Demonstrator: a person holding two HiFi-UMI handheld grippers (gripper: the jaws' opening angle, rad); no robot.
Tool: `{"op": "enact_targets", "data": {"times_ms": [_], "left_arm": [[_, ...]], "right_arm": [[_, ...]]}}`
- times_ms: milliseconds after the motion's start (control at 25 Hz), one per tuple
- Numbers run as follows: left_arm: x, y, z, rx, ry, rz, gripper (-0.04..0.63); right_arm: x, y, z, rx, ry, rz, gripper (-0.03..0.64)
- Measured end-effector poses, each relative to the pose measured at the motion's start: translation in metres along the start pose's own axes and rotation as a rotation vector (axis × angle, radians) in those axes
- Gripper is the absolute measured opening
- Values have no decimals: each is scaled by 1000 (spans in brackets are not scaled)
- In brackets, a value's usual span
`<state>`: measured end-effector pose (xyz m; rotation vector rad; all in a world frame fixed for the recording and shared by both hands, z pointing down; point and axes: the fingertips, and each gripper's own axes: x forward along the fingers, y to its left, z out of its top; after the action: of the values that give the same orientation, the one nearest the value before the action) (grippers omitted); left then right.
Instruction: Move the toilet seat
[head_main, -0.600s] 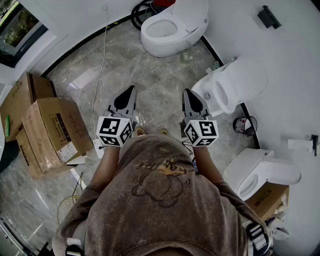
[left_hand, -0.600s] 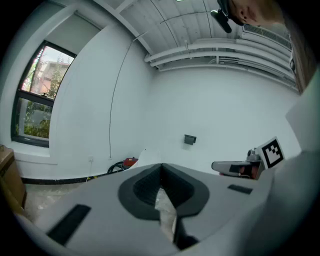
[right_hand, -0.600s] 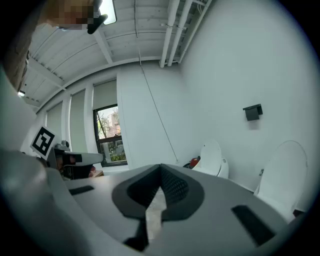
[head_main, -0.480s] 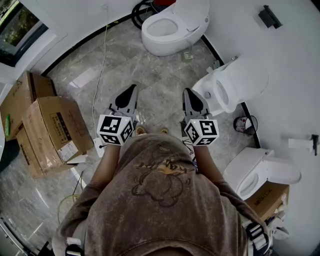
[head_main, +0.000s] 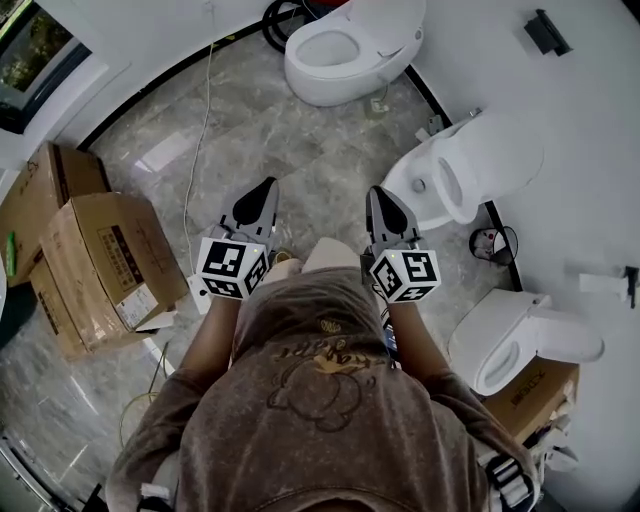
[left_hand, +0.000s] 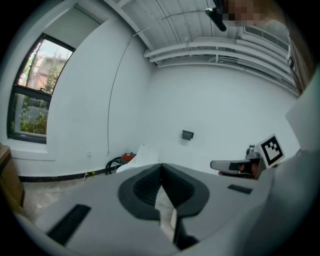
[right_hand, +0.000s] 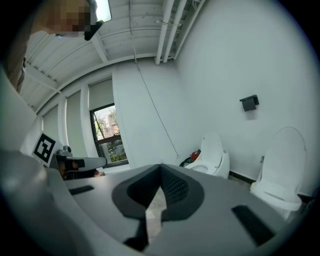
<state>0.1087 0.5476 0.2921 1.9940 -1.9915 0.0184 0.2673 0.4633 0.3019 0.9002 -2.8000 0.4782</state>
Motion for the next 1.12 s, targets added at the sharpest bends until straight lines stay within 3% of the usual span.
{"op": "enact_targets", "data": {"times_ms": [480,760,1120], "left_arm": [[33,20,2,5,33,-27,9],[88,53,20,10,43,-36,9],[179,101,71,3,14,-1,9]], "right_arm": [[44,0,1,21,1,19,-2],[102,-28,13,28,16,3,-2],[189,-71,53,10,63,36,-2]]}}
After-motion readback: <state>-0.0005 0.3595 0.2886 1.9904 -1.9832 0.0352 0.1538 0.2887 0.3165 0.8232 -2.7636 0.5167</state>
